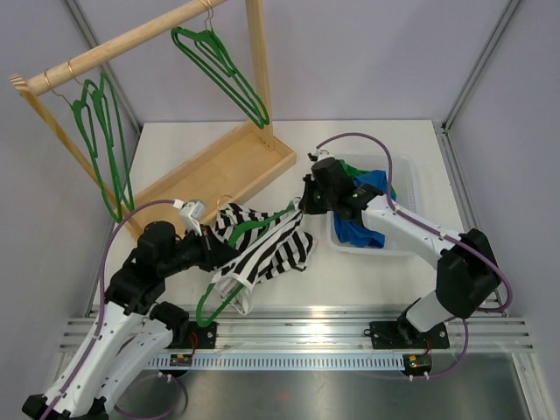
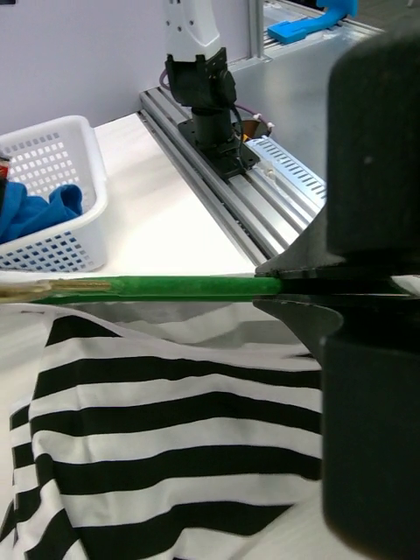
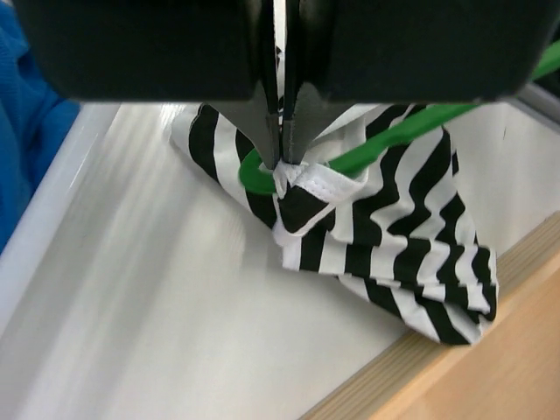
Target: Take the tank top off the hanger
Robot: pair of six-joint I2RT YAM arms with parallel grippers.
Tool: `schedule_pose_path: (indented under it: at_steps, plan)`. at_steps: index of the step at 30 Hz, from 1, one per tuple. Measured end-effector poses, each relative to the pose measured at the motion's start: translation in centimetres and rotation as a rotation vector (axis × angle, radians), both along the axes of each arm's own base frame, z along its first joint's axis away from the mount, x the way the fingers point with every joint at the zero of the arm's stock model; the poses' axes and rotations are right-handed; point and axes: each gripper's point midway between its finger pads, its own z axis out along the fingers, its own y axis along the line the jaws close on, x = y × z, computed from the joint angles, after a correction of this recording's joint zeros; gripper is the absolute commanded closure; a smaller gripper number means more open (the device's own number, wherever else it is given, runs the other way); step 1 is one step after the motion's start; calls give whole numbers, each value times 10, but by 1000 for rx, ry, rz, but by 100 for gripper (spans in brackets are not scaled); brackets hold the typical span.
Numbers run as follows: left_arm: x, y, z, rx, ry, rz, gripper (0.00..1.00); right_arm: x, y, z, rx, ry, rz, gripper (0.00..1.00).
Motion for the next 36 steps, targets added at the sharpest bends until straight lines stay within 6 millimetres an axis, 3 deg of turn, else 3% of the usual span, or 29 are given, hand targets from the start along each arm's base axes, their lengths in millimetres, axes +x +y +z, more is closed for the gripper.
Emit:
schedule_pose_path:
  at_steps: [5, 12, 16, 24, 31, 36]
  plan:
    - [-8, 6, 24, 13, -70, -18, 100, 19, -1, 0, -66, 6, -55, 100]
    - [-15, 14, 41, 36, -118, -11, 100, 11, -5, -10, -79, 65, -52, 100]
    - [-13, 19, 56, -3, -180, 37, 100, 1, 6, -10, 28, 84, 26, 100]
    - [5, 16, 153, -281, -533, 127, 100, -60, 25, -13, 299, 207, 197, 100]
    - [38, 9, 224, -354, -732, 164, 100, -85, 34, -9, 370, 219, 274, 100]
    - [67, 5, 270, -338, -870, 208, 100, -105, 25, -29, 401, 259, 266, 100]
